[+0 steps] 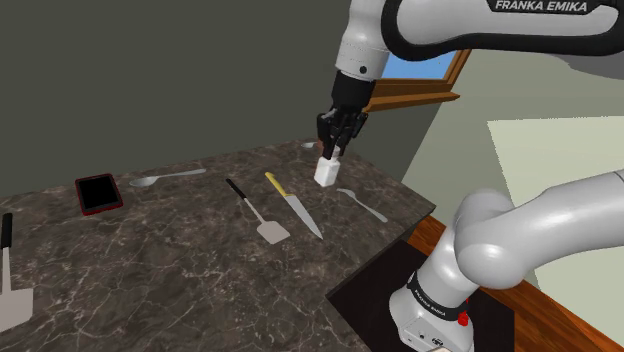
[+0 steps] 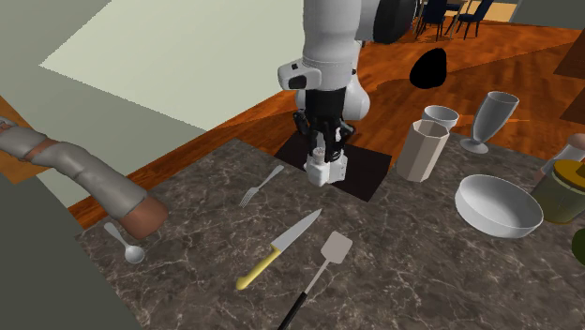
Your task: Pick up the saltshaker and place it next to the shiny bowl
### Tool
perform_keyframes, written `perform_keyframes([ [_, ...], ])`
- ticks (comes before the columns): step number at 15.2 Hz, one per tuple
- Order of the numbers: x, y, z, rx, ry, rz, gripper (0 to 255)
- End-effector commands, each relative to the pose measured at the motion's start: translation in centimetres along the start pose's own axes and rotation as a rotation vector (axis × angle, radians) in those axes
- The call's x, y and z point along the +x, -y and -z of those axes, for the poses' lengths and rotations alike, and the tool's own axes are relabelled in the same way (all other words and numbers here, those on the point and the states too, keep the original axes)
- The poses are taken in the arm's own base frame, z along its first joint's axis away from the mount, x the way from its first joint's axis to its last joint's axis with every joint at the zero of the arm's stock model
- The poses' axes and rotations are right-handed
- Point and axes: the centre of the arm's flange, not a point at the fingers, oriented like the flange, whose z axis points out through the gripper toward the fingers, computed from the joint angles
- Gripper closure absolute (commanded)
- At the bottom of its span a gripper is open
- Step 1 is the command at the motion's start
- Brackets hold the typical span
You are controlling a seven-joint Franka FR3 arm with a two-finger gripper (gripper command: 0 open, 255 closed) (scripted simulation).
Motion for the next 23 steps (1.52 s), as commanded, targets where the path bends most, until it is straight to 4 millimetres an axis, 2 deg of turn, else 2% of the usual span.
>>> perform_keyframes([
  [1, -1.4, 2.3, 0.0, 0.001, 0.0, -0.002, 255],
  [23, -17.1, 26.7, -0.3, 0.001, 0.0, -0.002, 255],
])
